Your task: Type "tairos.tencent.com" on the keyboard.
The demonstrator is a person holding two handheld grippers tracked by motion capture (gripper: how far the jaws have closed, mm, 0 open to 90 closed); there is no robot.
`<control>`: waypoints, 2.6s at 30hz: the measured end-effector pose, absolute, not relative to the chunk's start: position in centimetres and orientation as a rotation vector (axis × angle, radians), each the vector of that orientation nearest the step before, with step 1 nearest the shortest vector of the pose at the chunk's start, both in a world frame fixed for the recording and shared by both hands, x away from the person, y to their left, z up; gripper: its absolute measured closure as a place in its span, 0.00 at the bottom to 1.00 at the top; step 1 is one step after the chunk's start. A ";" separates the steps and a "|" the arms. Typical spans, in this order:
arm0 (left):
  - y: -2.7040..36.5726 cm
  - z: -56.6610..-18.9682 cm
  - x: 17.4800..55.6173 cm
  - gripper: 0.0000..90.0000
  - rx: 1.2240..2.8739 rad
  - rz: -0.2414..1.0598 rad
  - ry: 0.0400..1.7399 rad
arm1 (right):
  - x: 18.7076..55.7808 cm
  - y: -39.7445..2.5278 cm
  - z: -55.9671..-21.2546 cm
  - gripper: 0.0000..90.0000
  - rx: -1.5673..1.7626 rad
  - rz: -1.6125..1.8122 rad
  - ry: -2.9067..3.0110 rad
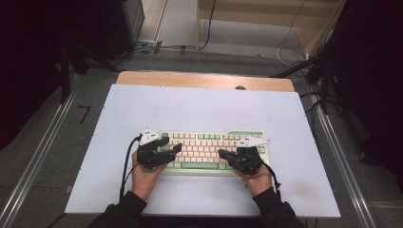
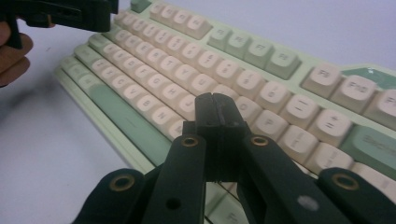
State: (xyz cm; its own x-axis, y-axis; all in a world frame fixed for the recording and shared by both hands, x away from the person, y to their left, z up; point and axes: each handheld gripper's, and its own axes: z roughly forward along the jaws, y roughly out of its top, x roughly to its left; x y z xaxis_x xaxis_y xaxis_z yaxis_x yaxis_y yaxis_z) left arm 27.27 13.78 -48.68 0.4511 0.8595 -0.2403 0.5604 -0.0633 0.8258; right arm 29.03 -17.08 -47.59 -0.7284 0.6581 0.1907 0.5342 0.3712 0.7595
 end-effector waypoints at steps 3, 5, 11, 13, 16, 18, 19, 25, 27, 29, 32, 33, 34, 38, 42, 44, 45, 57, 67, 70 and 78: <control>14.3 -48.8 27.3 0.43 1.733 0.406 1.246 | 28.8 -16.3 -47.8 0.97 1.069 1.283 2.501; 14.6 -48.9 27.4 0.43 1.710 0.391 1.263 | 28.8 -16.0 -48.1 0.97 1.056 1.274 2.515; 14.6 -48.9 27.3 0.41 1.702 0.397 1.253 | 28.9 -14.8 -48.6 0.97 1.040 1.268 2.543; 14.5 -48.8 27.3 0.41 1.703 0.396 1.253 | 29.0 -14.3 -48.7 0.97 1.029 1.264 2.554; 14.5 -48.8 27.3 0.41 1.707 0.393 1.243 | 29.2 -13.7 -48.9 0.97 1.006 1.263 2.568; 14.4 -48.8 27.2 0.40 1.707 0.392 1.248 | 29.3 -13.4 -48.9 0.97 1.002 1.267 2.569; 14.4 -48.9 27.2 0.40 1.703 0.384 1.250 | 29.3 -13.4 -48.9 0.97 1.002 1.267 2.572; 14.1 -49.0 27.1 0.40 1.718 0.383 1.240 | 29.4 -13.4 -48.9 0.97 0.999 1.271 2.570; 14.1 -48.9 27.1 0.40 1.717 0.385 1.242 | 29.4 -13.4 -48.8 0.97 1.000 1.274 2.568; 14.1 -48.9 27.1 0.40 1.713 0.383 1.240 | 29.3 -13.4 -48.8 0.97 1.000 1.277 2.570; 14.0 -49.0 27.2 0.40 1.718 0.382 1.237 | 29.3 -13.3 -48.8 0.97 0.991 1.272 2.573; 14.0 -49.0 27.2 0.40 1.723 0.382 1.238 | 29.3 -13.2 -48.8 0.97 0.990 1.268 2.574; 13.9 -49.0 27.2 0.40 1.725 0.382 1.239 | 29.3 -13.2 -48.9 0.97 0.990 1.266 2.574; 14.0 -49.0 27.2 0.40 1.718 0.376 1.236 | 29.3 -13.0 -49.2 0.97 0.989 1.246 2.587; 14.0 -49.0 27.2 0.40 1.724 0.376 1.236 | 29.3 -12.8 -49.3 0.97 0.985 1.238 2.591; 14.0 -49.0 27.2 0.40 1.722 0.375 1.233 | 29.3 -12.9 -49.1 0.97 0.988 1.253 2.580; 14.0 -49.0 27.1 0.40 1.720 0.375 1.235 | 29.3 -13.0 -49.0 0.97 0.991 1.265 2.574; 14.0 -49.0 27.2 0.40 1.723 0.367 1.234 | 30.3 -15.7 -47.6 0.46 1.155 1.435 2.463; 13.7 -48.9 27.0 0.83 1.735 0.276 1.144 | 30.5 -17.1 -47.7 0.29 1.235 1.403 2.359; 13.4 -49.0 26.9 0.97 1.769 0.256 1.114 | 30.6 -17.4 -47.6 0.28 1.242 1.397 2.341; 12.2 -48.7 26.6 1.00 1.839 0.253 1.042 | 30.7 -17.9 -47.6 0.29 1.252 1.387 2.332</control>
State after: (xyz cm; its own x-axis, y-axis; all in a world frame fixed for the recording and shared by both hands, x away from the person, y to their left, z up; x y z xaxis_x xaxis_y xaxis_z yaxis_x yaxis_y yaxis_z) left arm 26.64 12.20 -48.73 0.6121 0.7474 -0.2583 0.5459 -0.1632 0.8218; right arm 30.65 -17.86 -47.60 -0.6390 0.7213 0.2672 0.5792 0.2225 0.7843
